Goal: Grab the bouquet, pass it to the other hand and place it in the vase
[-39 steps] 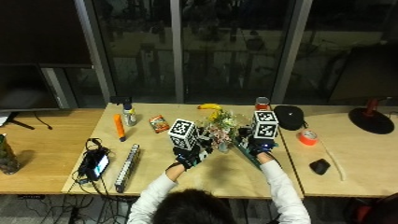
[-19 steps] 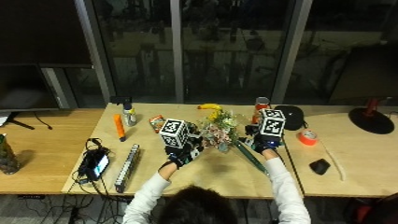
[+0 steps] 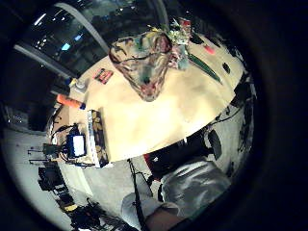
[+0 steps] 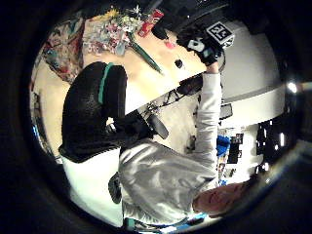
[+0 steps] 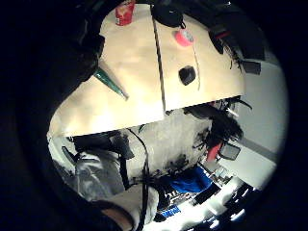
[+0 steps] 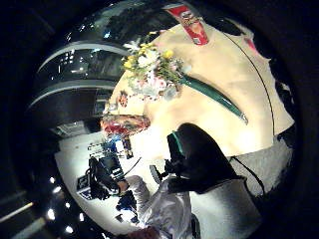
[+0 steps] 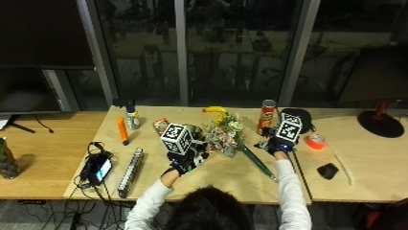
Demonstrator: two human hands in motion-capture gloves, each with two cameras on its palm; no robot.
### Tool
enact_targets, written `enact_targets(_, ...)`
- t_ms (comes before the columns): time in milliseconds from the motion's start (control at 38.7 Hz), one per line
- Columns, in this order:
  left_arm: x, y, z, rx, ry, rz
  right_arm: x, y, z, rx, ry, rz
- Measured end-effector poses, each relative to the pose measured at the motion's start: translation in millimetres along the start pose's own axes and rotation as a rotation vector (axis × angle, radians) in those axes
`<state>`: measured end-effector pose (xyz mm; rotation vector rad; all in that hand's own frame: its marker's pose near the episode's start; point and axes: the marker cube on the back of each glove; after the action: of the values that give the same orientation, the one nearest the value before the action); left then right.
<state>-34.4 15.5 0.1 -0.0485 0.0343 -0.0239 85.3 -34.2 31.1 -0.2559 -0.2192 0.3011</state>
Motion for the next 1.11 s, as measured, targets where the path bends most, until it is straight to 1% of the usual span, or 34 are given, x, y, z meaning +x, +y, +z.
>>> enact_targets(77,4.2,2.1,0.8,0.005,0.01,0.021,3.2,-31.3,17.1,0.112,-0.003,-0.053)
enact_targets(155,6.8,3.2,3.9,0.002,0.001,0.03,6.7,-51.9,36.0,0.118,-0.004,-0.049)
enact_targets(207,7.9,4.9,5.3,-0.011,-0.005,0.033,8.8,-60.5,48.2,0.096,-0.007,-0.033)
enact_targets(258,8.1,7.0,6.7,-0.025,-0.004,0.035,10.9,-61.9,59.4,0.023,-0.013,0.01)
enact_targets(336,6.0,10.4,9.6,-0.037,0.002,0.037,14.4,-50.5,75.9,-0.221,-0.021,0.133)
enact_targets(361,6.1,12.4,9.3,-0.035,0.002,0.039,15.8,-54.5,81.3,-0.241,-0.021,0.141)
enact_targets(439,7.8,19.8,6.5,-0.024,-0.005,0.047,20.5,-83.8,95.9,-0.133,-0.012,0.1)
enact_targets(465,7.9,22.0,5.7,-0.02,-0.009,0.047,21.8,-87.2,99.8,-0.132,-0.006,0.111)
enact_targets(516,7.5,25.5,4.3,-0.014,-0.015,0.047,23.0,-84.2,104.5,-0.131,0.015,0.136)
enact_targets(568,7.1,28.2,3.1,-0.012,-0.015,0.048,20.4,-71.9,103.1,-0.074,0.039,0.117)
enact_targets(620,6.6,29.8,2.4,-0.011,-0.01,0.051,15.0,-60.8,101.5,-0.015,0.045,0.065)
enact_targets(671,5.5,30.7,2.5,-0.003,-0.006,0.056,11.9,-59.6,104.2,0.012,0.045,0.034)
enact_targets(723,3.8,31.3,2.8,0.012,-0.005,0.059,11.9,-63.3,108.7,0.02,0.044,0.043)
enact_targets(826,1.4,34.6,1.0,0.036,-0.01,0.055,15.6,-67.4,118.0,-0.006,0.045,0.104)
enact_targets(955,-2.8,38.0,0.4,0.035,-0.021,0.052,16.3,-60.8,128.1,-0.116,0.039,0.119)
enact_targets(1110,-5.0,40.7,-0.1,0.023,-0.018,0.048,17.5,-61.1,132.6,-0.114,0.043,0.147)
